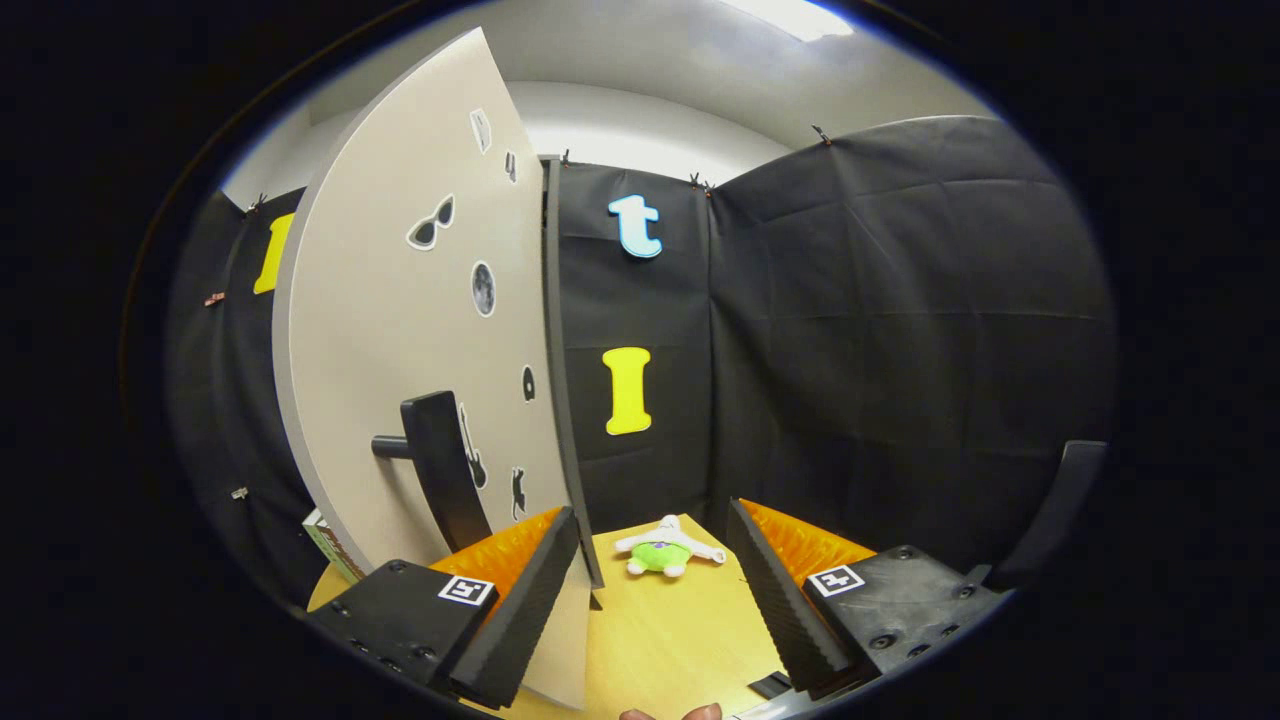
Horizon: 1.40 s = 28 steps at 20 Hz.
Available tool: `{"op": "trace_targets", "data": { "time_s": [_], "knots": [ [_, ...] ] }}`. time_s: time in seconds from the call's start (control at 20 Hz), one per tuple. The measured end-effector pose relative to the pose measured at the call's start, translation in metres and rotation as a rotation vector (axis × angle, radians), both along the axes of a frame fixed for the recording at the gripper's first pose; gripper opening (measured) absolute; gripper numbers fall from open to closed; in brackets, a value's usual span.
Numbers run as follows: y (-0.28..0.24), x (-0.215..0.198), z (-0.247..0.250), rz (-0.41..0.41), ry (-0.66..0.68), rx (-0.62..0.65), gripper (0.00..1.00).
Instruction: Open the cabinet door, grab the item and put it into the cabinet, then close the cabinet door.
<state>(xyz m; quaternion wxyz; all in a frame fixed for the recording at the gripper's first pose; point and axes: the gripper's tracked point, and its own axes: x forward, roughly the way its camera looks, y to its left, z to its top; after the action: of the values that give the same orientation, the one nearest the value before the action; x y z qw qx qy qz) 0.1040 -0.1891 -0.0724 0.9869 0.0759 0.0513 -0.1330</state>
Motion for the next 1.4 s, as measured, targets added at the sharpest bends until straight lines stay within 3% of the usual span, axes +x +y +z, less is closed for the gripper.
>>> {"op": "trace_targets", "data": {
  "time_s": [0.8, 1.4],
  "knots": [
    [0.082, 0.015, 0.005, 0.342, -0.038, 0.026, 0.98],
    [0.08, 0.014, 0.033, 0.332, -0.097, -0.02, 0.98]
  ]
}}
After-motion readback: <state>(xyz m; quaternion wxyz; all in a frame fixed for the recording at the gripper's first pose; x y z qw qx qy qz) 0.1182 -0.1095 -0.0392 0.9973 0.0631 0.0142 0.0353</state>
